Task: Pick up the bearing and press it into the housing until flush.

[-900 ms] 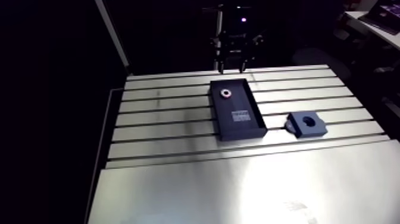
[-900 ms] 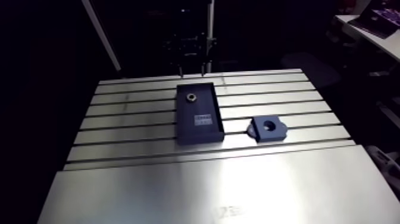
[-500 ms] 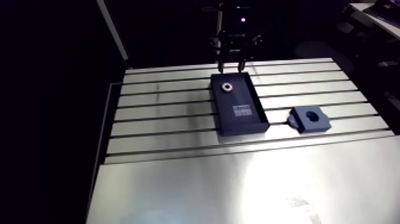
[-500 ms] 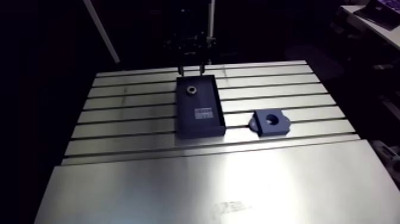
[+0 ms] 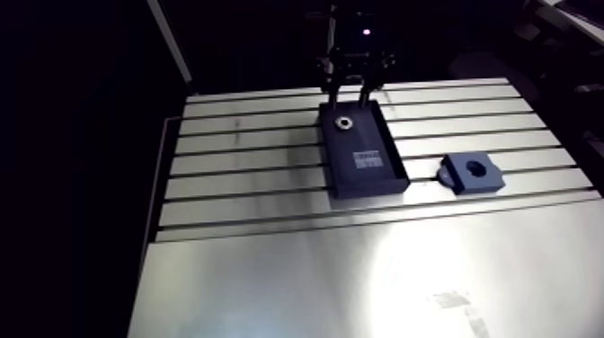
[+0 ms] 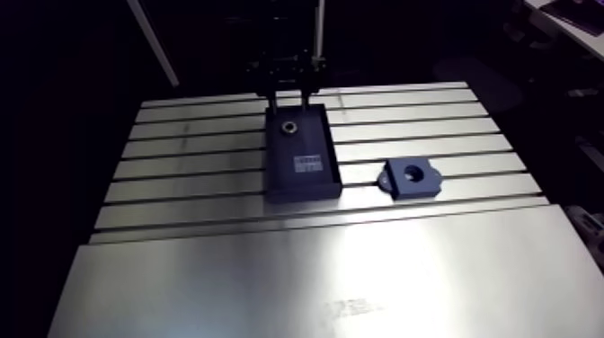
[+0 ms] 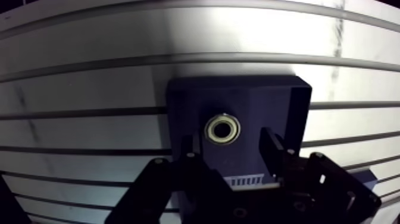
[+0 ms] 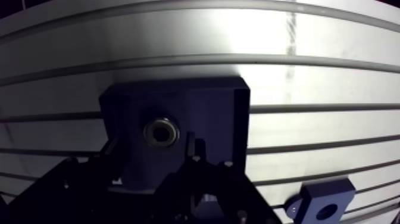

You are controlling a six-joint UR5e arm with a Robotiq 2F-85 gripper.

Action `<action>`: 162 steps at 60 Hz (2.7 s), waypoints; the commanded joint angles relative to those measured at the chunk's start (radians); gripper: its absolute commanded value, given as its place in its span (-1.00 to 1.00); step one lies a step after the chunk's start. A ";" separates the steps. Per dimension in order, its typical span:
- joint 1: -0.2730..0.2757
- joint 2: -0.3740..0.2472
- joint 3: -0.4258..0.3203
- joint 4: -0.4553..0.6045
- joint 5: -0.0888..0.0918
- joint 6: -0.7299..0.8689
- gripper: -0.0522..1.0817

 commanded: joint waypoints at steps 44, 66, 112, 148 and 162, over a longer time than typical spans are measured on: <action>0.005 0.014 0.026 -0.036 0.000 0.000 -0.20; 0.004 0.019 0.029 -0.048 0.000 0.000 -0.20; 0.000 0.027 0.037 -0.059 0.000 -0.002 -0.20; 0.008 0.027 0.051 -0.064 -0.001 -0.003 -0.20; 0.007 0.027 0.057 -0.065 -0.002 -0.003 -0.20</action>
